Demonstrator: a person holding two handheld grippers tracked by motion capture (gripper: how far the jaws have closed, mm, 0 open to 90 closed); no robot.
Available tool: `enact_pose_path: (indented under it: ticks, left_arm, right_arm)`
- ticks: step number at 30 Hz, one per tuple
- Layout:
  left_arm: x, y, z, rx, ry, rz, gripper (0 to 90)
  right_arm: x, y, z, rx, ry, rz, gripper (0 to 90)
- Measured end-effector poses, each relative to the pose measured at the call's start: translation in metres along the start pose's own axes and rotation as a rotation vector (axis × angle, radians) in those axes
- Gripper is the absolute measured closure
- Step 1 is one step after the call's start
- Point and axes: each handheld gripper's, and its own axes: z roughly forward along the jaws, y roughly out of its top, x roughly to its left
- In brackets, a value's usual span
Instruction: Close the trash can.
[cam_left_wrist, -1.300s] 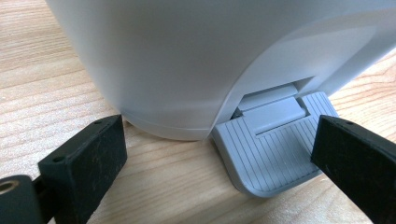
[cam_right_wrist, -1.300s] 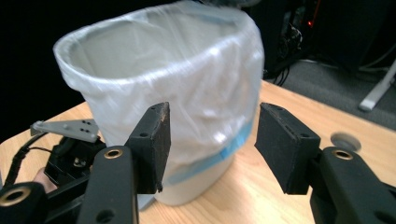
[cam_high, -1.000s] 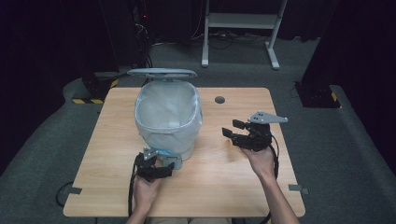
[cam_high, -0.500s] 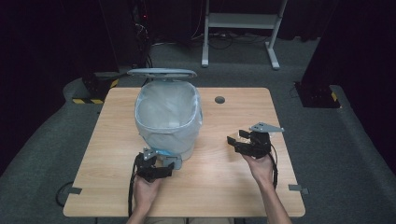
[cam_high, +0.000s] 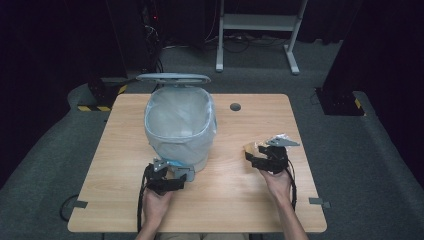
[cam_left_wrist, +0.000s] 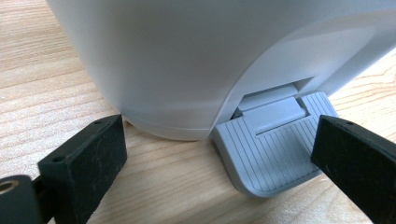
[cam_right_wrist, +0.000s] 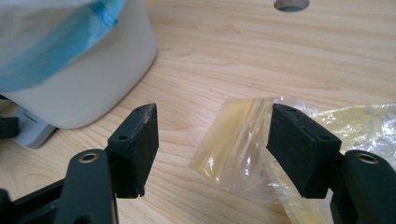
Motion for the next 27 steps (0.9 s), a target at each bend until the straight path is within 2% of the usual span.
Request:
enact_pose_path:
  ticks: [11, 20, 27]
  left_arm:
    - [0.000, 0.000, 0.000, -0.001, 0.003, 0.001, 3.6]
    - [0.000, 0.000, 0.000, 0.000, -0.001, -0.001, 3.7]
    - [0.000, 0.000, 0.000, -0.001, -0.001, -0.002, 3.7]
  right_arm:
    - [0.000, -0.011, 0.021, 0.059, -0.059, -0.003, 28.1]
    - [-0.007, -0.015, 0.033, 0.086, -0.069, -0.008, 26.1]
    - [-0.013, -0.025, 0.043, 0.108, -0.063, 0.020, 27.5]
